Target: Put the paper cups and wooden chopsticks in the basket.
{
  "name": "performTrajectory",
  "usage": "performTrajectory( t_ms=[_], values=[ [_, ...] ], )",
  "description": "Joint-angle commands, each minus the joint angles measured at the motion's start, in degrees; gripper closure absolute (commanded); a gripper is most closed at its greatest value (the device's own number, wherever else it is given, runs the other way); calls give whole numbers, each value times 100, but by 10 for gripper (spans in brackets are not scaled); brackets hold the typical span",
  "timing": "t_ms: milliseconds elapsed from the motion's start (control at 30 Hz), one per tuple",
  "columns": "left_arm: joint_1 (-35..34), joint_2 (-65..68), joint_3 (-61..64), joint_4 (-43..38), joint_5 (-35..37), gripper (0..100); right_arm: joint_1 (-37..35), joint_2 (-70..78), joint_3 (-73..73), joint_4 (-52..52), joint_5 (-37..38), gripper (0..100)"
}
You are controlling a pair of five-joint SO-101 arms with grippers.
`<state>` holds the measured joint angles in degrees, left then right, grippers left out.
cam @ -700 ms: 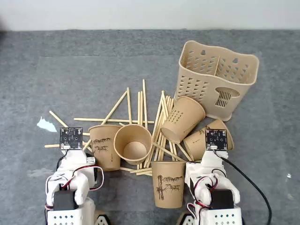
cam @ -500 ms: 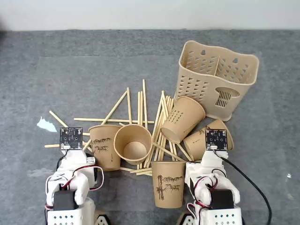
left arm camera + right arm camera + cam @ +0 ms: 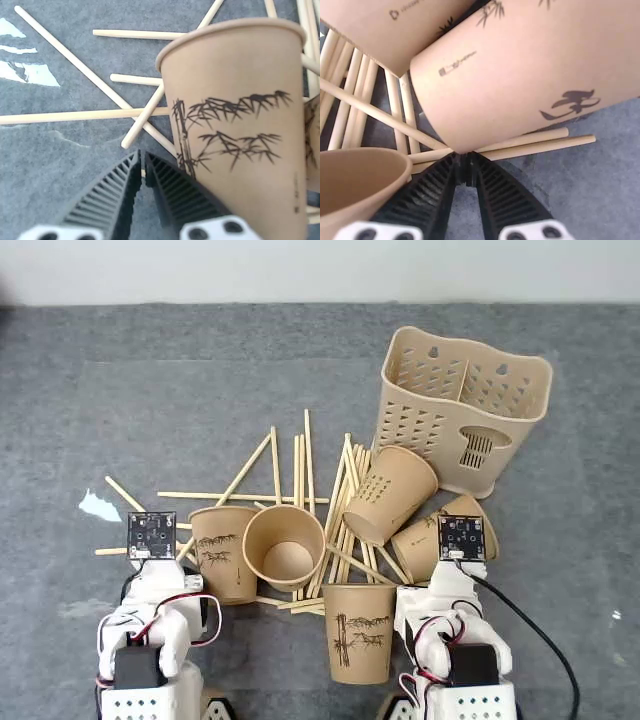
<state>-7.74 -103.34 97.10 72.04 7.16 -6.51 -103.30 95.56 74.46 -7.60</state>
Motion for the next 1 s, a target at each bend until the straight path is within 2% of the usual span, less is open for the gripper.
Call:
performTrajectory(
  t_ms=[0, 967],
  values=[
    [-9, -88, -66, 35, -53, 987, -13, -48, 88, 31, 53, 990],
    [-9, -88, -66, 35, -53, 987, -84, -48, 88, 31, 18, 990]
  ],
)
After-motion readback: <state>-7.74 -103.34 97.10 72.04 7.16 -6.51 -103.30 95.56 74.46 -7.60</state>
